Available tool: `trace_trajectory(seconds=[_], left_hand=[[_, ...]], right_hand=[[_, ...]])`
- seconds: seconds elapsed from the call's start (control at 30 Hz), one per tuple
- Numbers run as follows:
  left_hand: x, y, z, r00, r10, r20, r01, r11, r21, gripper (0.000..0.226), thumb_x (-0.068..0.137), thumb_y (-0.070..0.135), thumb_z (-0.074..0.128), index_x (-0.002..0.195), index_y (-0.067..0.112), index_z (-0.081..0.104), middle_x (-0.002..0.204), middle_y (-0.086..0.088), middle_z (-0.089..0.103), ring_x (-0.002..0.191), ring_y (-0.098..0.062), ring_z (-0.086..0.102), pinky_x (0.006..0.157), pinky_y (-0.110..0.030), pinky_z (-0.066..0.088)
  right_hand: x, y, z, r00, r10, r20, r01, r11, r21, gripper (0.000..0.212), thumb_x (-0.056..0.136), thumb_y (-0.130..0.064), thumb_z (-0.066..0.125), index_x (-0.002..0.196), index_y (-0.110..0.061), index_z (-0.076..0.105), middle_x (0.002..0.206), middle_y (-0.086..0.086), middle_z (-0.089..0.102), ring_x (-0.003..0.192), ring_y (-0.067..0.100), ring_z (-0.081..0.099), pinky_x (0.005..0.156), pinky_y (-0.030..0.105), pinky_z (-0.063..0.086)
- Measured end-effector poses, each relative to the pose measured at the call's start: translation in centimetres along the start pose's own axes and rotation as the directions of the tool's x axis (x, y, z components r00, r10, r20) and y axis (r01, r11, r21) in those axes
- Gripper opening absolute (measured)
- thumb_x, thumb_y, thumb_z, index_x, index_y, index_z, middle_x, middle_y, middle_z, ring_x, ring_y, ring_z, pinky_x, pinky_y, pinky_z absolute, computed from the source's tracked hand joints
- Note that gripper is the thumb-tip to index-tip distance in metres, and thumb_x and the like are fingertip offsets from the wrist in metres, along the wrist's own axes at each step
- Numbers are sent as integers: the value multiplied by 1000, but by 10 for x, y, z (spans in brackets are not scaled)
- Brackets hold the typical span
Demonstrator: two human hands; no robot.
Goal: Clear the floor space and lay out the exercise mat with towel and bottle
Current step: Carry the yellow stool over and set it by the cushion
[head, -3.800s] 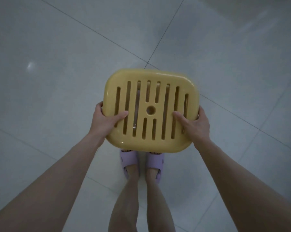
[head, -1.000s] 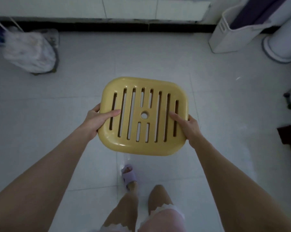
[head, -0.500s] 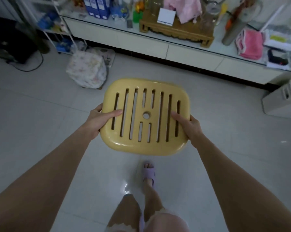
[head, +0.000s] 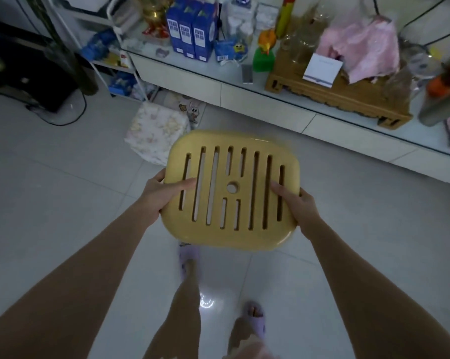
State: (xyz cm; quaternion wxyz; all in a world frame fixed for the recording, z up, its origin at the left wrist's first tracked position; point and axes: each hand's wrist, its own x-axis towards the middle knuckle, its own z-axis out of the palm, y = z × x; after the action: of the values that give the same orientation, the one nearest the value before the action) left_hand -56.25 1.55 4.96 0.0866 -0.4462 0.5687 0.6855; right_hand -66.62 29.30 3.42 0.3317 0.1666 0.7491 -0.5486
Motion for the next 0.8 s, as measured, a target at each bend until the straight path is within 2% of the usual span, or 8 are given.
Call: trace_trajectory(seconds=[0.13, 0.27, 0.33, 0.43, 0.5, 0.63, 0.8], left_hand=[[71, 33, -24, 999, -45, 0, 45, 999, 11, 66, 63, 20, 85, 124, 22, 60, 105, -1, 71, 93, -19, 68, 82, -38, 54], [135, 55, -34, 994, -98, 41, 97, 995, 36, 69, 63, 22, 84, 127, 23, 57, 106, 0, 70, 94, -19, 67, 75, -35, 54], [169, 62, -35, 991, -121, 63, 118, 991, 58, 73, 62, 24, 85, 129, 23, 56, 107, -1, 70, 95, -19, 67, 76, -37, 55], [214, 67, -34, 986, -147, 77, 141, 986, 87, 74, 62, 25, 85, 130, 24, 55, 109, -1, 69, 96, -20, 67, 80, -39, 55], [253, 70, -30, 983, -163, 82, 153, 982, 112, 76, 62, 24, 85, 131, 25, 54, 109, -1, 69, 97, -21, 67, 84, -42, 54], [318, 66, -22, 981, -172, 89, 159, 977, 143, 75, 61, 24, 85, 129, 26, 54, 107, 0, 69, 97, -21, 67, 90, -47, 53], [396, 51, -12, 973, -211, 99, 195, 970, 146, 69, 64, 20, 84, 127, 27, 55, 105, 1, 70, 96, -19, 67, 86, -44, 54]], right_hand=[[53, -26, 46, 999, 27, -20, -28, 1000, -9, 59, 65, -54, 79, 113, -25, 59, 105, 2, 70, 96, 22, 67, 87, 44, 55], [100, -42, 74, 997, 53, -49, -52, 999, 12, 53, 68, -51, 78, 111, -26, 59, 103, 1, 69, 94, 21, 67, 85, 42, 55], [127, -45, 83, 994, 85, -67, -84, 996, 16, 59, 66, -53, 79, 114, -24, 60, 104, 2, 70, 96, 23, 67, 88, 45, 55], [162, -47, 96, 988, 129, -84, -127, 992, 27, 84, 50, -64, 79, 120, -23, 61, 106, 1, 70, 97, 24, 67, 89, 48, 55], [195, -45, 104, 984, 153, -95, -151, 988, 37, 91, 45, -67, 78, 123, -23, 60, 106, 1, 70, 98, 24, 67, 89, 49, 54], [254, -37, 120, 978, 183, -102, -178, 983, 54, 80, 57, -61, 80, 123, -22, 59, 106, 2, 69, 98, 24, 67, 90, 50, 54], [328, -20, 136, 971, 213, -113, -208, 977, 55, 75, 54, -62, 80, 117, -26, 60, 104, 1, 70, 97, 24, 67, 89, 51, 54]])
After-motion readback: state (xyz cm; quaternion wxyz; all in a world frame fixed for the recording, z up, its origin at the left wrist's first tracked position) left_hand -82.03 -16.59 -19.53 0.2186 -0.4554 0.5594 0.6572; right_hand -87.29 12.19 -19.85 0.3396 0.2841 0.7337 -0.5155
